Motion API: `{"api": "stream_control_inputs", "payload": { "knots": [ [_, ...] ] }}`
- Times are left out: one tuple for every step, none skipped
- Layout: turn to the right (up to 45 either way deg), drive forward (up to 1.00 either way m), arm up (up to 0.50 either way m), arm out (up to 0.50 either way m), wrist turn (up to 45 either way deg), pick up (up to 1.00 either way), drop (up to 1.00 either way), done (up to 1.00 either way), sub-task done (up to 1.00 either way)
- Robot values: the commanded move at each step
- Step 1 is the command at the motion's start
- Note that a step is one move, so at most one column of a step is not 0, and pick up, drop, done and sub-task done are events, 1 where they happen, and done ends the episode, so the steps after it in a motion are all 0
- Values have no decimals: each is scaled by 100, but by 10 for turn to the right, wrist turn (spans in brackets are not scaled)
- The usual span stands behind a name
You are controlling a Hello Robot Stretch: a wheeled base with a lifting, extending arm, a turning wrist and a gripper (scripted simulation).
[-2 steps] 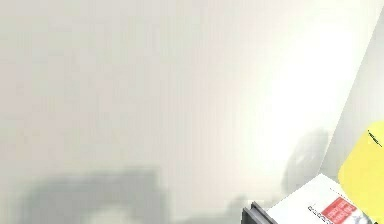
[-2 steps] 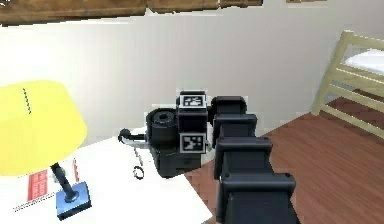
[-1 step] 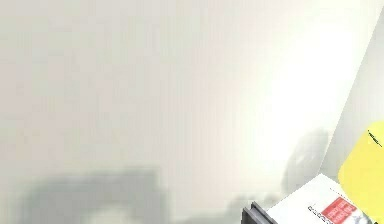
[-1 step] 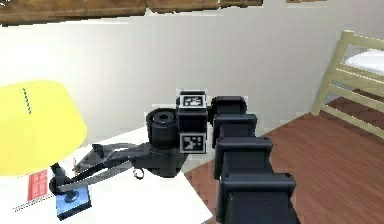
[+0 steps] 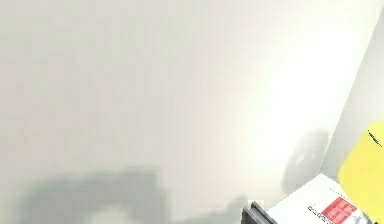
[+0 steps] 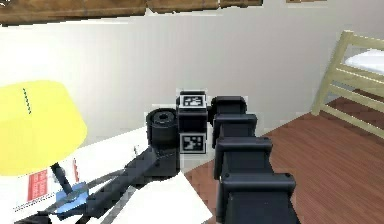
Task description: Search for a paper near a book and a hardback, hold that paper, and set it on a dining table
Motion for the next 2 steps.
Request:
{"api": "stream_control_inputs", "payload": {
  "knots": [
    [0,0,0,0,-150,0,0,0,0],
    [0,0,0,-10,0,0,0,0,0]
  ]
}}
